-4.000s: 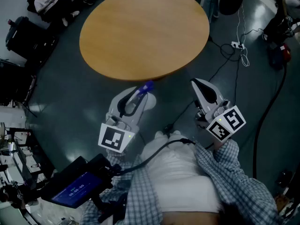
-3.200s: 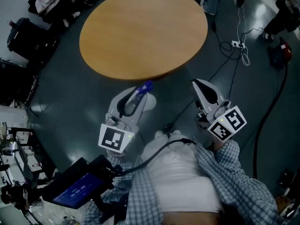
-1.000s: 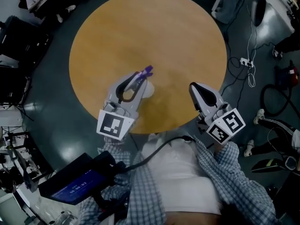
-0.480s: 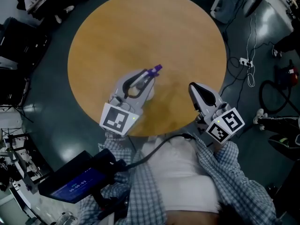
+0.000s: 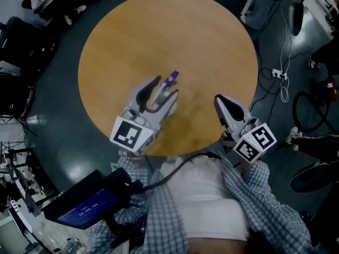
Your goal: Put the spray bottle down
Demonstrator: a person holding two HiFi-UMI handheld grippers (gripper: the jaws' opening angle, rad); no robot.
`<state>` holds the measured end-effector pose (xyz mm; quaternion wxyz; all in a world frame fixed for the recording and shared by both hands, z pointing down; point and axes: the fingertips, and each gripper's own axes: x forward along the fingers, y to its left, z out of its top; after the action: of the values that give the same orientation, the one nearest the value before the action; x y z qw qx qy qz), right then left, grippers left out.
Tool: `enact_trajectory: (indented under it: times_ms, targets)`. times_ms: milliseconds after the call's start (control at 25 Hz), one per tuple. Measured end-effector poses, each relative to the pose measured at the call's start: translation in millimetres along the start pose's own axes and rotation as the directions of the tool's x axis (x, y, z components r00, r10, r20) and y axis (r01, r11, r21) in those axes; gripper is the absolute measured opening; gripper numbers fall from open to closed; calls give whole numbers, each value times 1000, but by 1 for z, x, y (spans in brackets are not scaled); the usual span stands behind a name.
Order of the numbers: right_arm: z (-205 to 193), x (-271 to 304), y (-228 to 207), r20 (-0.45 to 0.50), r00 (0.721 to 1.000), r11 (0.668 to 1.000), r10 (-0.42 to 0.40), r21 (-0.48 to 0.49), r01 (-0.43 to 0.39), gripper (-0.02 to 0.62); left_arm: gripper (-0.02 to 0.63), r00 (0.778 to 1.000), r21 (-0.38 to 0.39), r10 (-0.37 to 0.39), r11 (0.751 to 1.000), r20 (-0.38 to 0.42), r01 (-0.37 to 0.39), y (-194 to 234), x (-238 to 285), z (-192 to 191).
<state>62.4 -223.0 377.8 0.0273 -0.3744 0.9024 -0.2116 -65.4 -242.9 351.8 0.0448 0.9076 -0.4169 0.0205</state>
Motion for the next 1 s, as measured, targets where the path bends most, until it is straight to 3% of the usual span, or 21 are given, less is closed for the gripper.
enact_trajectory:
  times_ms: [120,320,560,640,680,720,880,1000]
  targets:
    - [-1,3,-2,-6,1000,1000,6,-1,-6,3,262,1000,-3,1,1000,-22,-1,-2,-1,-2]
    - [4,13,-11,-14,999,999,35,-4,-35,3,268,1000,0,-10,1000,-18,10,-9,-13,-13]
    - [5,39,-14,-19,996,996,88,-18,-88,3,260,998,0,58,998,-32,-59,-1,-42,-26]
    - [6,42,-7,-15,994,994,104,-26,-105,3,218,993,18,116,993,-32,-116,5,-60,-27]
    - [6,43,-2,-13,994,993,112,-31,-113,3,143,987,28,159,987,-28,-158,11,-70,-25]
    - [7,43,3,-11,993,992,119,-36,-119,3,24,980,29,198,980,-15,-198,16,-79,-21]
    - [12,44,28,6,989,989,148,-27,-148,3,2,973,-26,219,976,74,-218,19,-106,2]
    - [14,43,37,28,985,985,171,-6,-171,3,2,978,16,206,978,41,-207,15,-109,-3]
